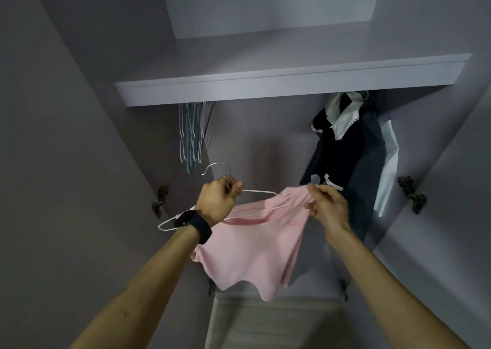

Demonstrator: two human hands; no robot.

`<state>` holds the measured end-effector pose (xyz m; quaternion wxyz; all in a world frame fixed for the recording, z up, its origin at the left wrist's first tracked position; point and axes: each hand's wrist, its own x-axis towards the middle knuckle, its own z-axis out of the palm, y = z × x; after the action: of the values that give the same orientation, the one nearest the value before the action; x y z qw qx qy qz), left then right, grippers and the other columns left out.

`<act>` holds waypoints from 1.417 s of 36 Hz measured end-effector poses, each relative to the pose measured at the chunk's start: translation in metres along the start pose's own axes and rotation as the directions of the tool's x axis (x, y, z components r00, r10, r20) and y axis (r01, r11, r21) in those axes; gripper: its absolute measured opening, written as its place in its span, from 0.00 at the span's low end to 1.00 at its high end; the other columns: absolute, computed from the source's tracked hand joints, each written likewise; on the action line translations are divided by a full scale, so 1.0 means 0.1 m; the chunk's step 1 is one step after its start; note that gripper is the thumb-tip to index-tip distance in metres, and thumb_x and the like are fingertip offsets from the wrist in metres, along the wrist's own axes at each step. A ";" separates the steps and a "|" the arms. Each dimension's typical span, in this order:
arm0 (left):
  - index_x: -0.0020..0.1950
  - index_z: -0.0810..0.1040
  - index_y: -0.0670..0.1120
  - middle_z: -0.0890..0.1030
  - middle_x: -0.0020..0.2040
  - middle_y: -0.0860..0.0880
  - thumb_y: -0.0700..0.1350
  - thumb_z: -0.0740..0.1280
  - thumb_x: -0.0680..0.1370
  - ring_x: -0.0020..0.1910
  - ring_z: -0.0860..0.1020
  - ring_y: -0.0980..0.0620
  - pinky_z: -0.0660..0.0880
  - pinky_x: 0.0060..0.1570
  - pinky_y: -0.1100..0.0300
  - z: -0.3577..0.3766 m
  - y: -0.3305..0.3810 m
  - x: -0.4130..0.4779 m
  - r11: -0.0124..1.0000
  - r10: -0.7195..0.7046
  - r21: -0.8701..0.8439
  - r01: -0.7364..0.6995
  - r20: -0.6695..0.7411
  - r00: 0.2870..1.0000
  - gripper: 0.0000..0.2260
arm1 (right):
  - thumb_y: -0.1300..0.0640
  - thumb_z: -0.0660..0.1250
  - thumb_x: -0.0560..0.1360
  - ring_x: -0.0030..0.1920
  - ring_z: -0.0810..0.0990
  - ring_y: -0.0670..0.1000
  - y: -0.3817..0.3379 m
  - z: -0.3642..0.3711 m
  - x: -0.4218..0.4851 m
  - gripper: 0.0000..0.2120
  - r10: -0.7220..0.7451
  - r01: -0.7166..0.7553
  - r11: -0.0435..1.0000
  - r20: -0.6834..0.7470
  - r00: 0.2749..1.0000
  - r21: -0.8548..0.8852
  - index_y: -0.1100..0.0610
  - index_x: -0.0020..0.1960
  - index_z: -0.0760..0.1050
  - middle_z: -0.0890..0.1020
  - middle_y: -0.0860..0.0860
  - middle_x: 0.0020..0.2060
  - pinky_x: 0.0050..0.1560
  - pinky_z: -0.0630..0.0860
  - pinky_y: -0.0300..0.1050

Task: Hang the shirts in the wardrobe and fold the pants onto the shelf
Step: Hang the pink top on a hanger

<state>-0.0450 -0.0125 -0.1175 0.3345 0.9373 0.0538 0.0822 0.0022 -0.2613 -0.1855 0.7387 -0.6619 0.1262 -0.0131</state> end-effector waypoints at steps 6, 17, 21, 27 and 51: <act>0.45 0.82 0.47 0.83 0.43 0.54 0.52 0.64 0.82 0.44 0.79 0.55 0.68 0.40 0.69 0.01 -0.07 -0.04 0.987 -0.068 -0.143 0.076 0.056 0.996 0.13 | 0.53 0.75 0.75 0.48 0.84 0.48 0.04 -0.15 0.08 0.08 -0.038 0.079 0.946 0.134 0.990 -0.314 0.52 0.53 0.80 0.85 0.48 0.52 0.44 0.77 0.40; 0.50 0.79 0.40 0.75 0.39 0.49 0.38 0.61 0.83 0.31 0.68 0.54 0.65 0.30 0.65 0.25 0.11 0.06 0.758 -0.246 -0.546 0.358 0.269 0.931 0.07 | 0.52 0.77 0.72 0.38 0.81 0.37 0.19 0.18 -0.48 0.11 -0.300 0.449 0.754 0.356 0.885 -0.479 0.41 0.41 0.75 0.82 0.36 0.37 0.38 0.75 0.29; 0.48 0.77 0.42 0.72 0.39 0.49 0.39 0.61 0.84 0.30 0.65 0.54 0.62 0.31 0.63 0.29 0.15 0.15 0.590 -0.309 -0.675 0.443 0.318 0.896 0.08 | 0.43 0.75 0.73 0.44 0.80 0.37 0.42 0.35 -0.76 0.11 -0.202 0.630 0.630 0.687 0.698 -0.454 0.42 0.50 0.75 0.80 0.35 0.43 0.42 0.75 0.29; 0.47 0.74 0.44 0.69 0.35 0.50 0.38 0.61 0.83 0.29 0.63 0.55 0.60 0.31 0.62 0.43 0.15 0.16 0.420 -0.356 -0.747 0.514 0.385 0.851 0.06 | 0.31 0.67 0.72 0.45 0.78 0.42 0.59 0.45 -0.97 0.21 -0.216 0.749 0.460 0.759 0.615 -0.476 0.43 0.56 0.70 0.75 0.37 0.51 0.45 0.78 0.36; 0.44 0.72 0.43 0.72 0.38 0.48 0.36 0.60 0.81 0.28 0.63 0.54 0.61 0.27 0.62 0.69 0.12 0.23 0.453 -0.499 -0.768 0.452 0.202 0.843 0.07 | 0.53 0.63 0.82 0.45 0.80 0.54 0.61 0.37 -1.16 0.10 -0.263 0.829 0.269 0.790 0.553 -0.491 0.57 0.57 0.77 0.78 0.51 0.50 0.44 0.80 0.53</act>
<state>-0.0087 -0.0605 -0.1596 0.7212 0.6333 0.2797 0.0251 -0.1116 -0.1964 -0.2225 0.2618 -0.8940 -0.3627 -0.0266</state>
